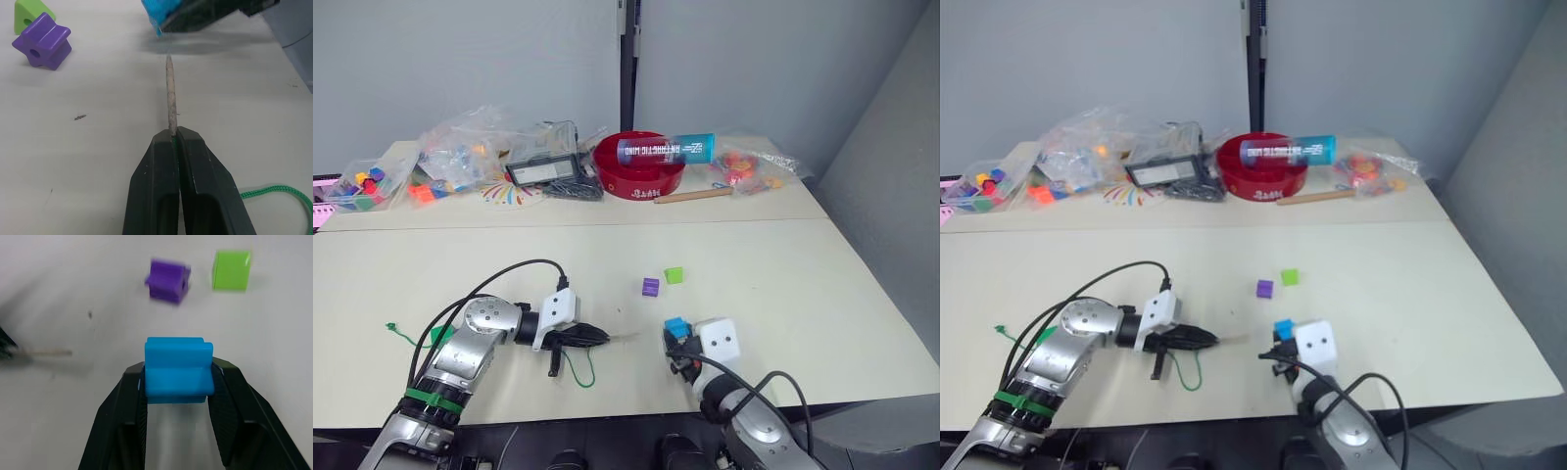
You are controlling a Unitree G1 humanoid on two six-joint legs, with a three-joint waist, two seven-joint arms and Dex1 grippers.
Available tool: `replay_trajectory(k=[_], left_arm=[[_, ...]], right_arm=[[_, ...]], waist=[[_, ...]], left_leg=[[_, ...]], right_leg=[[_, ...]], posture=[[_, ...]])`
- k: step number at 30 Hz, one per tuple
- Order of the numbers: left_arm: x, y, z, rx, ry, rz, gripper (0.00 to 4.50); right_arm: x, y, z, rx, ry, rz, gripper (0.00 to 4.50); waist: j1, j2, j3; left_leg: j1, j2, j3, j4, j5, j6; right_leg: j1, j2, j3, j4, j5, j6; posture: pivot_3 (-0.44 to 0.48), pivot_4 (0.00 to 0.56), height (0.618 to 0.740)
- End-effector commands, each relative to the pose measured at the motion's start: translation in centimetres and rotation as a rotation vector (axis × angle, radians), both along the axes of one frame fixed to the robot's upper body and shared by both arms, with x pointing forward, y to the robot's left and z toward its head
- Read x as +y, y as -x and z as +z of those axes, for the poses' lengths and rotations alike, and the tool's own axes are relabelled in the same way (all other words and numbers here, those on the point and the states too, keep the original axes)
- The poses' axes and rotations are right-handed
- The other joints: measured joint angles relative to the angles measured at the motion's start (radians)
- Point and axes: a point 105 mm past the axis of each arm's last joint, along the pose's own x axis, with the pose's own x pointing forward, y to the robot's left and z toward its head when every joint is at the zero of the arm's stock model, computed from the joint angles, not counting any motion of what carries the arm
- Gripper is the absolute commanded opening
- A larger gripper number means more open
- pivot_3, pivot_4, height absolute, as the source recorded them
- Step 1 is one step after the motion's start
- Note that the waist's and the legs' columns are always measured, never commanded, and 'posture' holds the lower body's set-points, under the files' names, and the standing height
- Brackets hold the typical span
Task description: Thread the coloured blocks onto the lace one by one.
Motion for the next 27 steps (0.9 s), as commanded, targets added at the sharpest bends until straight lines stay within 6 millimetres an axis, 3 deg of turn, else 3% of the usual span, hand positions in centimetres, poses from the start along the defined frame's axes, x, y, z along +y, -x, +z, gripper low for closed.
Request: replay_trajectory(k=[1,7,9,16,20,23,27], left_arm=[[0.2,0.0,1.1,-0.043,0.017,0.004,0.0],[0.5,0.2,0.9,-0.039,-0.004,0.003,0.0],[0.4,0.2,0.9,-0.038,-0.006,0.002,0.0],[0.2,0.2,1.0,-0.04,-0.002,0.002,0.0],[0.3,0.2,1.3,-0.044,-0.003,0.008,0.0],[0.4,0.2,1.4,-0.045,-0.005,0.01,0.0],[0.6,0.6,1.7,-0.038,-0.013,0.001,0.0]], right_arm=[[0.5,0.3,-0.6,0.026,-0.017,0.015,1.18],[1.0,0.7,-1.5,0.079,-0.051,0.042,1.18],[0.7,0.5,-1.1,0.061,-0.064,0.039,2.22],[-0.7,0.4,2.9,-0.076,-0.062,0.192,4.47],[-1.6,0.7,5.1,-0.112,-0.001,0.449,4.47],[-2.3,0.9,5.4,-0.029,0.03,0.701,4.47],[-3.1,-0.5,6.6,0.055,0.075,0.989,4.47]], waist=[[-0.001,0.0,0.0],[-0.001,0.0,0.0],[-0.001,0.0,0.0],[0.003,0.0,0.0],[0.002,-0.001,0.0],[0.001,-0.001,0.0],[-0.003,-0.001,0.001]], left_leg=[[0.0,0.0,0.0,0.0,0.0,0.0],[0.0,0.0,0.0,0.0,0.0,0.0],[0.001,0.0,0.0,0.0,0.0,0.0],[-0.001,0.0,0.0,0.001,0.0,0.0],[-0.001,0.0,0.0,0.002,0.0,0.0],[0.0,0.0,-0.001,0.002,0.0,0.0],[0.0,0.0,0.0,0.004,0.0,0.001]], right_leg=[[0.0,0.0,0.0,0.0,0.0,0.0],[0.0,0.0,0.0,0.0,0.0,0.0],[0.0,0.001,0.0,0.0,0.0,0.0],[0.0,0.0,0.0,0.0,0.0,0.0],[0.001,0.0,0.0,0.0,0.0,0.0],[0.002,0.001,0.0,0.0,0.0,0.0],[0.002,0.001,0.0,0.0,0.0,0.0]], posture=[[0.0,0.15,0.74],[0.0,0.15,0.74],[0.0,0.15,0.74],[0.0,0.15,0.74],[0.0,0.15,0.74],[0.0,0.15,0.74],[0.0,0.15,0.74]])
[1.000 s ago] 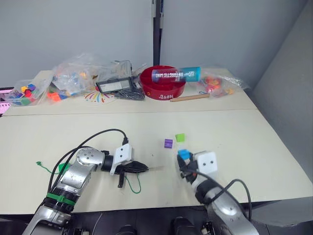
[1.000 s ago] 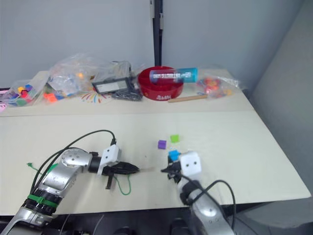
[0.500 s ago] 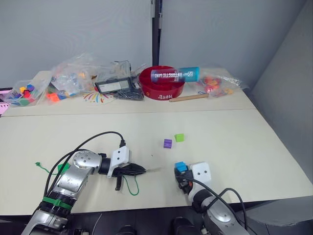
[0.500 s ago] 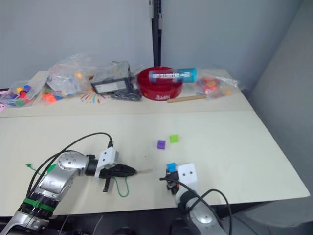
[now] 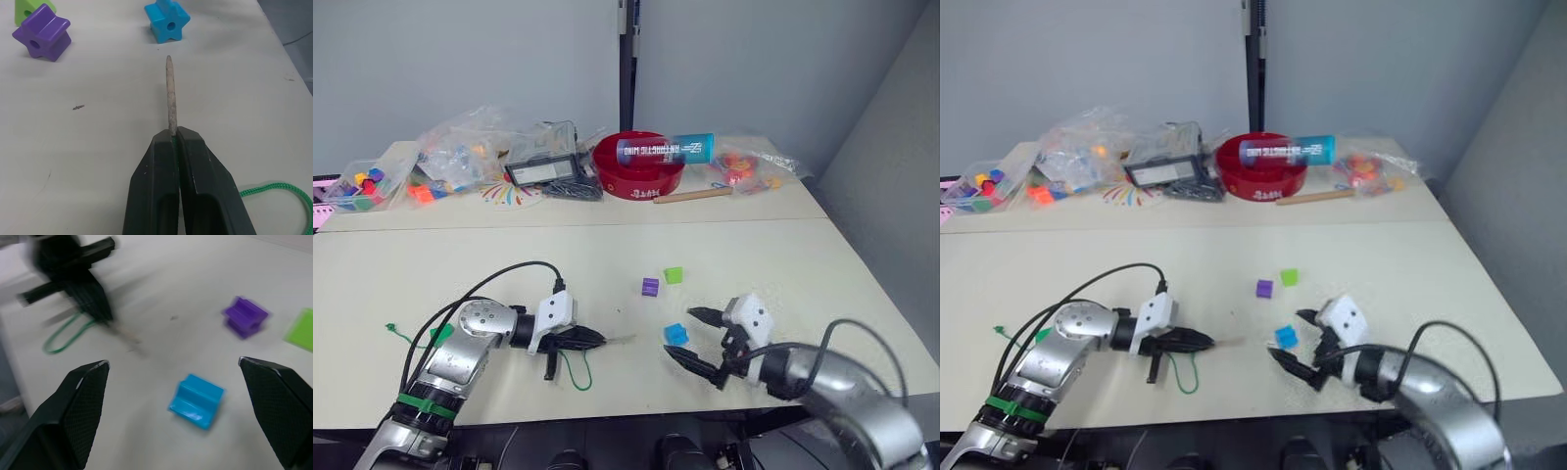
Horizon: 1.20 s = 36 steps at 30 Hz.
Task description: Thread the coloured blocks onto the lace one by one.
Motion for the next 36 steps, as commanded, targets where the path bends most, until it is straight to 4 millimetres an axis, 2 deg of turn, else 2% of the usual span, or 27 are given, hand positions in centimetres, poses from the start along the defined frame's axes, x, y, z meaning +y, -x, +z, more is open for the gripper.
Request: replay_trajectory(k=[1,5,9,13,18,21,27,28,31,33,36], left_arm=[[0.0,0.4,1.3,-0.028,0.017,-0.021,0.0],[0.0,1.1,1.6,-0.018,0.02,-0.022,0.0],[0.0,1.7,1.8,-0.015,0.019,-0.012,0.0],[0.0,1.9,2.1,-0.016,0.017,-0.003,0.0],[-0.1,2.2,2.4,-0.012,0.012,0.0,0.0],[-0.1,2.3,2.5,-0.011,0.008,-0.002,0.0],[-0.3,2.3,2.6,-0.011,0.004,-0.014,0.0],[-0.3,2.3,2.7,-0.011,0.004,-0.015,0.0],[-0.6,2.3,2.8,-0.013,0.003,-0.027,0.0],[-0.8,2.4,2.8,-0.013,0.005,-0.038,0.0],[-1.3,2.3,2.9,-0.016,0.007,-0.045,0.0]], right_arm=[[-0.1,-0.6,0.9,0.023,0.027,0.215,4.47],[-0.5,-2.7,-0.8,-0.068,0.201,0.377,4.47],[-0.5,-2.9,-2.4,-0.082,0.278,0.529,4.47],[0.1,-4.1,-2.6,-0.161,0.267,0.54,4.47],[-0.1,-4.6,-3.1,-0.169,0.269,0.542,4.47],[-0.2,-4.9,-3.3,-0.177,0.266,0.534,3.68],[0.2,-5.1,-3.1,-0.184,0.22,0.496,1.56],[0.3,-5.1,-3.1,-0.184,0.212,0.488,1.36],[0.8,-5.1,-3.1,-0.182,0.205,0.452,1.36],[1.7,-5.2,-3.2,-0.186,0.206,0.406,1.36],[3.6,-4.2,-3.4,-0.156,0.182,0.379,1.36]], waist=[[0.001,0.0,0.0],[0.002,0.0,0.0],[0.007,0.001,0.001],[0.01,0.001,0.001],[0.016,0.001,0.001],[0.018,0.001,0.001],[0.02,0.001,0.001],[0.02,0.001,0.001],[0.023,0.001,0.001],[0.023,0.001,0.001],[0.023,0.001,0.001]], left_leg=[[0.0,0.0,0.001,0.0,0.0,0.0],[0.0,0.0,0.0,0.0,0.0,0.001],[-0.001,0.0,0.0,0.001,0.0,0.001],[-0.001,0.0,0.0,0.002,0.0,0.001],[-0.001,0.0,0.001,0.002,0.0,0.001],[-0.001,0.0,0.001,0.002,0.0,0.001],[-0.001,0.0,0.001,0.002,0.0,0.001],[-0.001,0.0,0.001,0.002,0.0,0.001],[-0.001,0.0,0.001,0.002,0.0,0.001],[-0.001,0.0,0.0,0.002,0.0,0.001],[-0.001,0.0,0.0,0.002,0.0,0.001]], right_leg=[[0.0,0.0,0.0,0.0,0.0,0.0],[0.0,0.0,-0.001,0.0,0.0,0.001],[-0.001,-0.001,0.0,0.0,0.0,0.001],[-0.001,-0.001,0.0,0.0,0.0,0.001],[-0.001,-0.001,0.0,0.0,0.0,0.001],[-0.001,-0.001,0.0,0.001,0.0,0.001],[-0.001,-0.001,0.0,0.001,0.0,0.001],[-0.001,-0.001,0.0,0.001,0.0,0.001],[-0.001,-0.001,0.0,0.001,0.0,0.001],[-0.001,-0.001,0.0,0.001,0.0,0.001],[-0.002,-0.001,0.0,0.001,0.0,0.001]], posture=[[0.0,0.15,0.74],[0.0,0.15,0.74],[0.0,0.15,0.74],[0.0,0.15,0.74],[0.0,0.15,0.74],[0.0,0.15,0.74],[0.0,0.15,0.74],[0.0,0.15,0.74],[0.0,0.15,0.74],[0.0,0.15,0.74],[0.0,0.15,0.74]])
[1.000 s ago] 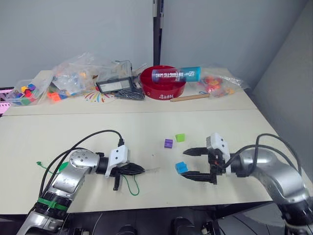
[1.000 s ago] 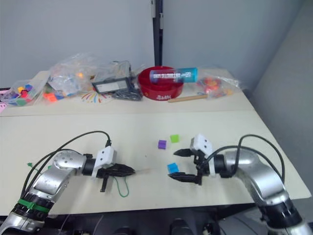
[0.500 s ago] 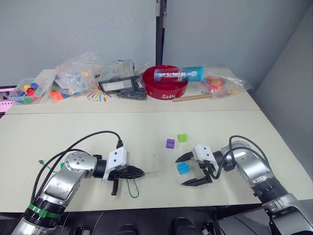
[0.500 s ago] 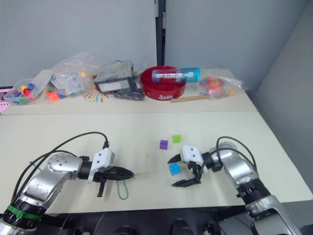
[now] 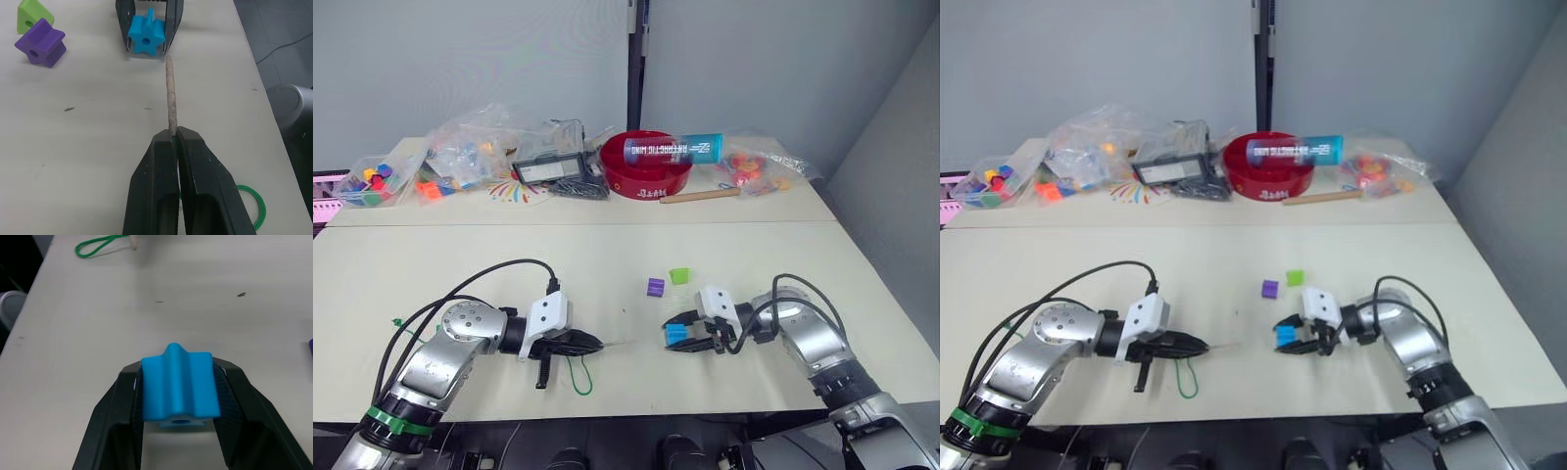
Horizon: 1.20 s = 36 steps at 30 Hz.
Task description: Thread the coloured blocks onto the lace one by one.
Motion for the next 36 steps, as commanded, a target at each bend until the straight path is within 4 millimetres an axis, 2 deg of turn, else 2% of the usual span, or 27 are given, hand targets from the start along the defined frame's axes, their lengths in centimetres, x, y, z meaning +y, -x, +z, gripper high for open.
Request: replay_trajectory(k=[1,4,9,23,36], left_arm=[[-1.0,0.2,0.9,-0.019,0.012,-0.033,0.0],[-1.3,0.3,0.8,-0.01,-0.018,-0.049,0.0],[-1.0,0.3,0.4,0.005,-0.14,-0.034,0.0],[-1.5,-1.2,0.2,-0.035,-0.191,0.005,0.0],[-2.5,-1.1,-0.2,-0.051,-0.224,-0.027,0.0]], right_arm=[[2.2,1.0,0.5,-0.009,-0.017,-0.023,1.36],[3.2,1.7,-0.5,-0.002,-0.003,-0.05,1.36],[3.0,2.3,-1.8,-0.01,0.041,-0.054,1.36],[2.4,2.6,-1.5,-0.007,0.053,-0.024,1.36],[2.6,2.3,-1.3,-0.021,0.064,-0.031,1.36]], waist=[[0.0,0.0,0.0],[0.001,0.0,0.0],[-0.001,0.0,0.0],[0.003,0.0,0.0],[0.003,0.0,0.0]], left_leg=[[0.0,0.0,0.0,0.0,0.0,0.0],[0.0,0.0,0.0,0.0,0.0,0.0],[0.0,0.0,0.0,0.002,0.0,0.0],[0.0,0.0,0.0,0.004,0.0,0.0],[0.0,0.0,0.0,0.004,0.0,0.0]], right_leg=[[0.0,0.0,0.0,0.0,0.0,0.0],[0.0,0.0,0.0,0.0,0.0,0.0],[0.001,0.001,0.0,0.0,0.0,0.0],[0.002,0.001,0.0,0.0,0.0,0.0],[0.002,0.001,0.0,0.0,0.0,0.0]], posture=[[0.0,0.15,0.74],[0.0,0.15,0.74],[0.0,0.15,0.74],[0.0,0.15,0.74],[0.0,0.15,0.74]])
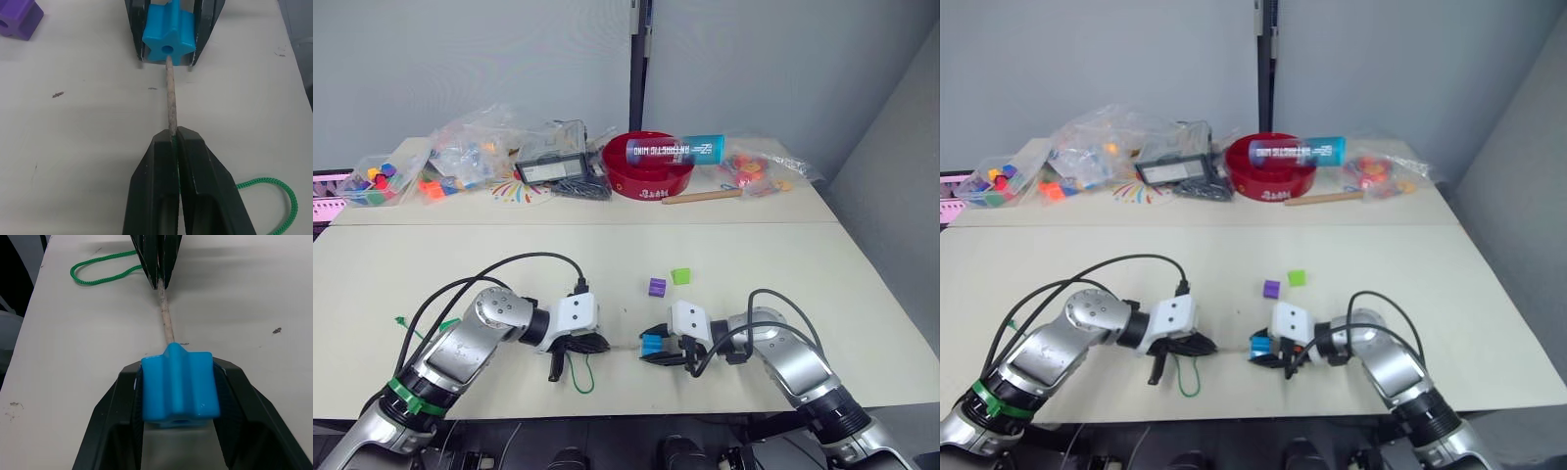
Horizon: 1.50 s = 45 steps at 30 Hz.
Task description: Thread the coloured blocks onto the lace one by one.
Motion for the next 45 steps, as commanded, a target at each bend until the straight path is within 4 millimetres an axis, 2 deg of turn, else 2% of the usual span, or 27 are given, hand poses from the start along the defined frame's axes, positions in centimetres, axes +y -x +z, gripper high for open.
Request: replay_trajectory(k=[1,15,27,30,35,38,42,45], left_arm=[[-0.8,-0.1,0.8,-0.042,0.007,-0.022,0.0],[-2.3,0.1,1.3,-0.066,0.039,-0.065,0.0],[-5.9,0.2,1.9,-0.047,0.143,-0.172,0.0],[-6.8,0.1,1.5,-0.017,0.192,-0.17,0.0],[-6.8,0.0,0.6,0.021,0.22,-0.145,0.0],[-6.3,0.0,1.2,0.024,0.246,-0.136,1.05],[-4.9,-0.2,2.2,0.011,0.254,-0.093,2.23],[-3.9,-0.1,2.8,0.016,0.263,-0.066,2.23]], right_arm=[[0.0,0.4,-0.5,0.016,0.036,0.012,1.36],[0.6,0.7,-0.4,0.018,0.043,0.03,1.36],[0.8,0.8,-0.3,0.026,0.045,0.037,1.36],[0.9,0.8,-0.3,0.03,0.043,0.038,1.36],[0.8,0.8,-0.2,0.031,0.04,0.03,1.36],[0.4,0.7,-0.2,0.037,0.046,0.015,1.36],[-0.2,0.7,-0.8,0.053,0.059,-0.005,1.36],[-0.4,0.8,-1.0,0.062,0.062,-0.013,1.36]], waist=[[0.0,0.0,0.0],[-0.001,0.0,0.0],[-0.002,0.0,0.0],[0.0,0.0,0.0],[0.005,0.0,0.0],[0.004,0.0,0.0],[0.004,0.0,0.0],[0.001,0.0,0.0]], left_leg=[[0.0,0.0,0.0,0.0,0.0,0.0],[0.0,0.0,0.0,0.0,0.0,0.0],[0.0,0.0,0.0,0.001,0.0,0.0],[0.0,0.0,0.0,0.001,0.0,0.0],[0.0,-0.001,0.0,0.003,0.0,0.0],[0.0,-0.001,0.0,0.003,0.0,0.0],[0.0,-0.001,-0.001,0.003,0.0,0.0],[0.0,-0.001,-0.001,0.003,0.0,0.0]], right_leg=[[0.0,0.0,0.0,0.0,0.0,0.0],[0.0,0.0,0.0,0.0,0.0,0.0],[0.0,0.0,0.0,0.001,0.0,0.0],[0.0,0.0,0.0,0.001,0.0,0.0],[0.002,0.0,0.0,0.0,0.001,0.001],[0.002,0.0,0.0,0.0,0.001,0.002],[0.002,0.0,0.0,0.0,0.001,0.002],[0.002,0.0,0.0,0.0,0.001,0.002]], posture=[[0.0,0.15,0.74],[0.0,0.15,0.74],[0.0,0.15,0.74],[0.0,0.15,0.74],[0.0,0.15,0.74],[0.0,0.15,0.74],[0.0,0.15,0.74],[0.0,0.15,0.74]])
